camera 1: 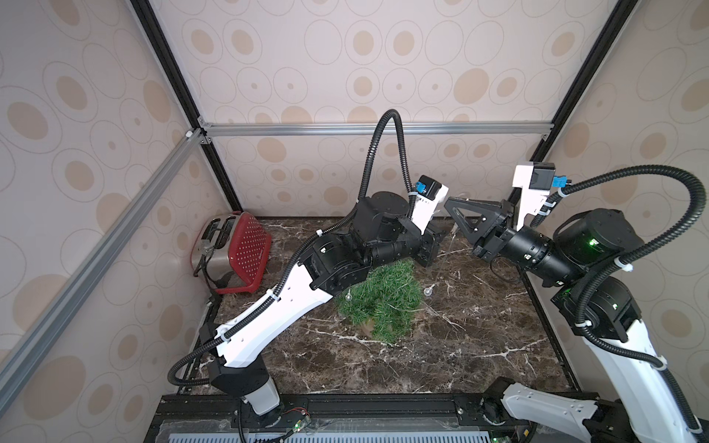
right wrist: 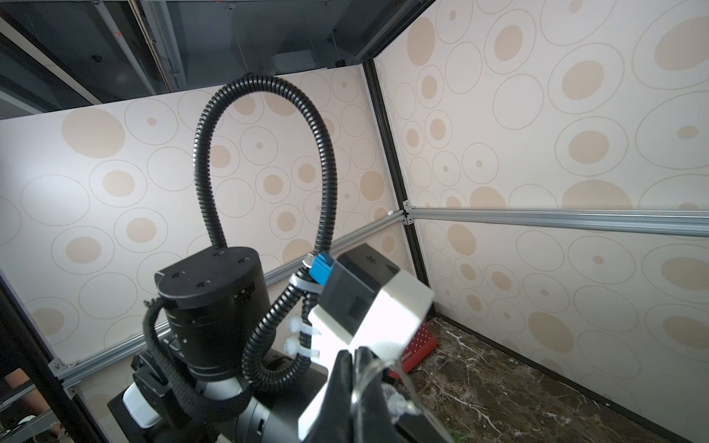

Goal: Wrap string light around the christmas tree
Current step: Wrap the light string around the Christmas tree.

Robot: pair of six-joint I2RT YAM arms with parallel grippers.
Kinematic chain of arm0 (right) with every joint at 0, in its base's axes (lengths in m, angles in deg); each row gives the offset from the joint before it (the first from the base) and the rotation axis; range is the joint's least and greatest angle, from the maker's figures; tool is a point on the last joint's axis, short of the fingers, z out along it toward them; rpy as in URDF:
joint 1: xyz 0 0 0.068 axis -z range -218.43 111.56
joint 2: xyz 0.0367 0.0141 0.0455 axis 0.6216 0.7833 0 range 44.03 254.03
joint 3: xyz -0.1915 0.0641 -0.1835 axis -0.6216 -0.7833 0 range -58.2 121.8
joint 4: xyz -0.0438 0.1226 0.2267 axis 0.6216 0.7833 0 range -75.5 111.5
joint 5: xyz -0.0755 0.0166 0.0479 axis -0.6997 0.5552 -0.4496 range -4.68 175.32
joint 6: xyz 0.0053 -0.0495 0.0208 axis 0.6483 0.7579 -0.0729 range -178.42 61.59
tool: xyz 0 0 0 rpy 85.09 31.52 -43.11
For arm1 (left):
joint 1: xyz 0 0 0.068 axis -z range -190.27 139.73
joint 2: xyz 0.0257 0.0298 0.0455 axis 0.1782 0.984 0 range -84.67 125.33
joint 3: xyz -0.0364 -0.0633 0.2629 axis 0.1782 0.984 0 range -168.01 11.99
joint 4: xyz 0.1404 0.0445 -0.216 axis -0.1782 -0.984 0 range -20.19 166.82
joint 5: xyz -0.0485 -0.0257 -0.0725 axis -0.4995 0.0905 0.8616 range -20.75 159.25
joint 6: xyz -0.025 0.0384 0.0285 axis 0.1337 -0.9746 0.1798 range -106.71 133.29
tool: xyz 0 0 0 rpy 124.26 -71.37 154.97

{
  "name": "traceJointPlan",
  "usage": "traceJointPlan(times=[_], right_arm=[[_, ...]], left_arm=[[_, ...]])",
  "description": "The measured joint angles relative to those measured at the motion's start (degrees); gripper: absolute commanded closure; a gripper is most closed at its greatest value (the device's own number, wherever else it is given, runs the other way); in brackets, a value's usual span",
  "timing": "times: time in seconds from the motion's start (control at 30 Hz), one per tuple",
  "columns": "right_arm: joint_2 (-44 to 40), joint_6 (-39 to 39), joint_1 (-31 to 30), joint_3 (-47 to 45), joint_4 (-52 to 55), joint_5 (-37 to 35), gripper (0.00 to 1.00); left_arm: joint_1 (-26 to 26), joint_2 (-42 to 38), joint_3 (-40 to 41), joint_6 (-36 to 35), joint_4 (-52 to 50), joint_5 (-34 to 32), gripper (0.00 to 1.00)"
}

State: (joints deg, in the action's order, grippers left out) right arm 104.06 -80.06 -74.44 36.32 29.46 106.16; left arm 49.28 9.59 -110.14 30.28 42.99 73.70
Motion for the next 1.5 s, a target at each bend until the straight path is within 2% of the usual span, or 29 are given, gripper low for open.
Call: traceJointPlan(times=[0.37,0.6,0.87,0.97,1.03,1.27,1.3,1.37,1.5], right_arm=[[-3.0,0.0,0.0,-3.1,-0.1,0.0,0.99],[-4.9,0.0,0.0,-6.3,-0.4,1.2,0.94],[-3.0,0.0,-0.3,-7.2,-1.0,7.8,0.95],[-1.2,-0.3,-0.4,-7.2,-1.2,11.0,0.96],[0.2,-0.5,-0.9,-7.1,-1.3,13.0,0.96],[8.3,3.0,-11.3,-2.2,0.5,14.6,0.94],[9.6,3.4,-12.5,-1.1,0.4,14.6,0.94],[11.9,3.6,-14.1,0.5,0.1,14.6,0.94],[17.7,3.0,-15.4,3.6,-1.8,13.7,0.94]], left_arm=[[0.0,-4.3,-2.8,-0.8,-1.5,0.7,1.00],[0.0,-12.5,-3.7,-1.5,-3.3,1.9,1.00],[0.0,-21.9,-0.8,-2.7,-7.6,0.9,1.00],[0.0,-24.3,0.9,-3.7,-10.6,-2.7,1.00],[0.0,-25.5,2.2,-4.7,-12.5,-7.6,1.00],[-0.1,-26.9,4.9,-13.0,-15.7,-32.7,1.00],[-0.6,-26.7,5.3,-14.4,-15.7,-35.7,1.00],[-4.3,-26.3,5.8,-15.5,-15.5,-37.6,1.00],[-19.0,-25.3,8.3,-14.6,-14.3,-33.0,1.00]])
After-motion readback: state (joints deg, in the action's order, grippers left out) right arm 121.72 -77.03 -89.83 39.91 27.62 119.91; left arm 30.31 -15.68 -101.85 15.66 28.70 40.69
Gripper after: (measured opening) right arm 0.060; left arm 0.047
